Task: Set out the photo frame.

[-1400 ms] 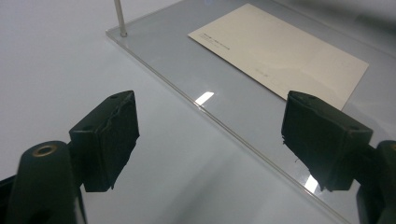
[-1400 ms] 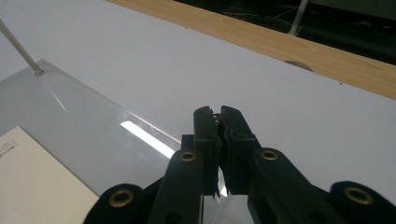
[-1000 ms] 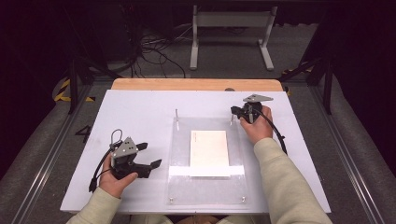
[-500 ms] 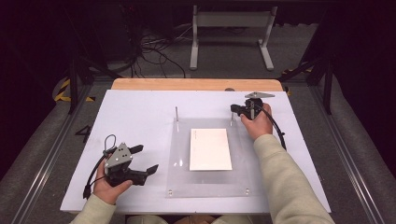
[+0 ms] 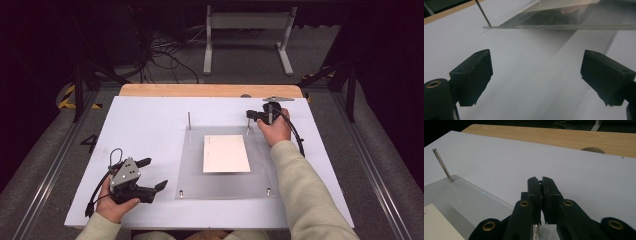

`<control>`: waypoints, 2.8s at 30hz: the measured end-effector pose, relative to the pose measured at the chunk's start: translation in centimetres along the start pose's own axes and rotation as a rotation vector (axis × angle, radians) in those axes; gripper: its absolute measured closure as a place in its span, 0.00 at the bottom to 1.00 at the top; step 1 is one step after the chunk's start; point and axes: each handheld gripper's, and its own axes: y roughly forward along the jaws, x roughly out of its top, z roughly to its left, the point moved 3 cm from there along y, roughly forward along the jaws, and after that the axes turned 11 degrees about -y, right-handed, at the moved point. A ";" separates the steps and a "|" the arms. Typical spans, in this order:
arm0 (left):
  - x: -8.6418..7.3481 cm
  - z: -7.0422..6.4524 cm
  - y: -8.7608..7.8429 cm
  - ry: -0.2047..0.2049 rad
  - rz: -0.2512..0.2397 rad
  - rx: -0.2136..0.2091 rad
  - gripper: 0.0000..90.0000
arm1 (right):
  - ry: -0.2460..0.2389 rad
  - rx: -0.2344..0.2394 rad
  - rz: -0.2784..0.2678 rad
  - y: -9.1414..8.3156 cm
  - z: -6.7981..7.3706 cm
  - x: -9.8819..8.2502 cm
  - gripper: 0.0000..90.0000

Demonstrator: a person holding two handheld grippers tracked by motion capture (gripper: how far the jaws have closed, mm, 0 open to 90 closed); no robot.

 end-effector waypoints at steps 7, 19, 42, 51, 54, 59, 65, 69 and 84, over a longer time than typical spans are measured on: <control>0.2 -1.0 0.6 0.058 -0.008 -0.002 0.11 | 0.019 0.003 -0.006 0.2 -0.1 -0.1 0.95; 1.0 -2.5 1.7 0.134 -0.040 -0.028 0.12 | 0.031 0.001 -0.007 0.3 -0.2 -0.1 0.95; 2.8 -5.4 3.7 0.264 -0.143 -0.054 0.48 | 0.044 0.007 -0.009 0.3 -0.2 -0.2 0.95; 3.4 -5.6 3.4 0.247 -0.159 -0.060 0.61 | 0.068 0.010 -0.020 0.4 -0.3 -0.3 0.95; 3.5 -5.5 3.4 0.242 -0.156 -0.063 0.61 | 0.070 0.009 -0.017 0.4 -0.3 -0.3 0.95; 3.7 -5.4 3.3 0.232 -0.156 -0.067 0.60 | 0.089 0.021 -0.019 0.3 -0.4 -0.3 0.94; 3.9 -5.3 3.4 0.238 -0.136 -0.077 0.60 | 0.085 -0.002 -0.003 -0.2 -0.1 0.0 0.87; 4.1 -5.2 3.5 0.229 -0.138 -0.086 0.60 | 0.069 -0.020 -0.031 -1.4 0.0 0.2 0.80; 4.8 -4.8 3.4 0.217 -0.138 -0.111 0.60 | -0.027 -0.001 -0.123 -7.7 1.6 -0.4 0.71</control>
